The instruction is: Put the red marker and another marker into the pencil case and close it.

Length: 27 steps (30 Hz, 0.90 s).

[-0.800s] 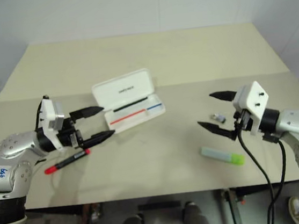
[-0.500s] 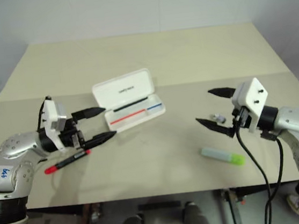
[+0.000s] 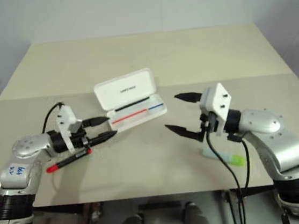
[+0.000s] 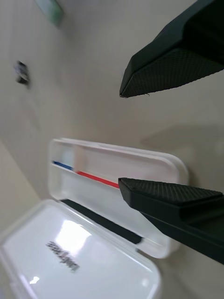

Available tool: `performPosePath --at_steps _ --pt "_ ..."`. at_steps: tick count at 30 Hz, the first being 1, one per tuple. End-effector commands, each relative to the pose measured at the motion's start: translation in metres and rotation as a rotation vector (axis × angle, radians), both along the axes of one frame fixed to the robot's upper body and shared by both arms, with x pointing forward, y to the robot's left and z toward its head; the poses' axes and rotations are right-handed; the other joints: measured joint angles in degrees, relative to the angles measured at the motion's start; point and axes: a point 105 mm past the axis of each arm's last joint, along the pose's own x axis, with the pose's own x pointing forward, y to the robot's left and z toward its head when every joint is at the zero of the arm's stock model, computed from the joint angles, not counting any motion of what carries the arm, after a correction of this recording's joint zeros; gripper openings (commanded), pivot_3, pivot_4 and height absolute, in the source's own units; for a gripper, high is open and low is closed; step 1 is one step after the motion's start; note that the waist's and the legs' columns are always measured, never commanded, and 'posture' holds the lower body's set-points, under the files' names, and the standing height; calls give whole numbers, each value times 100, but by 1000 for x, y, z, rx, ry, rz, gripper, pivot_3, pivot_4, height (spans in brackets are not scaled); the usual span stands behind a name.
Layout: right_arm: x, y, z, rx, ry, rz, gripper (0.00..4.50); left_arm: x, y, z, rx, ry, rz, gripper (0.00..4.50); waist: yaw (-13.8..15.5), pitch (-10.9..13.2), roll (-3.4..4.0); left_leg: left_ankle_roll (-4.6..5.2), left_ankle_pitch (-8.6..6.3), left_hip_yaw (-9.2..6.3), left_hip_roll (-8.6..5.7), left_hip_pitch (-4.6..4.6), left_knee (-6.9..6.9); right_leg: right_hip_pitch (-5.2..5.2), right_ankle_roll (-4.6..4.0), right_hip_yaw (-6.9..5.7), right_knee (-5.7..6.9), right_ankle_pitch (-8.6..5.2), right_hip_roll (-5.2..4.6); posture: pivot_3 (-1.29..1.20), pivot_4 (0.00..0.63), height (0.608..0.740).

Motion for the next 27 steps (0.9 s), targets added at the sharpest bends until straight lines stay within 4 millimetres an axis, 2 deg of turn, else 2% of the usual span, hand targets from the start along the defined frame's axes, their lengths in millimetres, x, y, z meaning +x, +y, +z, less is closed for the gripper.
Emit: performPosePath --at_steps 1,5,10,15,20,25,27 --pt "-9 6 11 10 -63 16 4500 9 -8 -13 85 -33 16 2984 0 0 0 0 0 0 -1 0 0 1 0 0 0 0 0 0 150 740" --pt "-9 3 15 33 -74 -17 4500 22 -19 -24 100 -11 44 2984 -8 0 0 0 0 0 0 0 0 -2 2 0 3 1 1 0 150 740" --pt "-10 6 17 54 -92 -37 4500 35 -24 -22 112 -29 51 2984 -25 0 0 -1 1 2 0 7 2 -1 4 0 10 2 1 0 150 740" --pt "-12 6 18 72 -102 -65 4500 48 -21 -16 137 -53 83 2984 -14 0 0 -1 1 0 -1 4 2 -1 4 0 9 2 1 0 150 740" --pt "-12 4 19 79 -113 -83 4500 54 -21 -13 143 -60 81 2984 -14 0 0 -1 1 1 -1 3 2 -1 5 0 9 3 1 0 150 740" --pt "-11 3 25 96 -138 -108 4500 54 -25 -18 199 -9 31 2984 -21 0 0 -1 1 0 -1 4 2 -1 6 0 12 3 1 0 150 740" --pt "-11 4 27 100 -145 -109 4500 55 -24 -19 222 -6 29 2632 -23 0 0 -1 1 1 -1 4 2 -2 6 0 11 3 1 0 150 740"
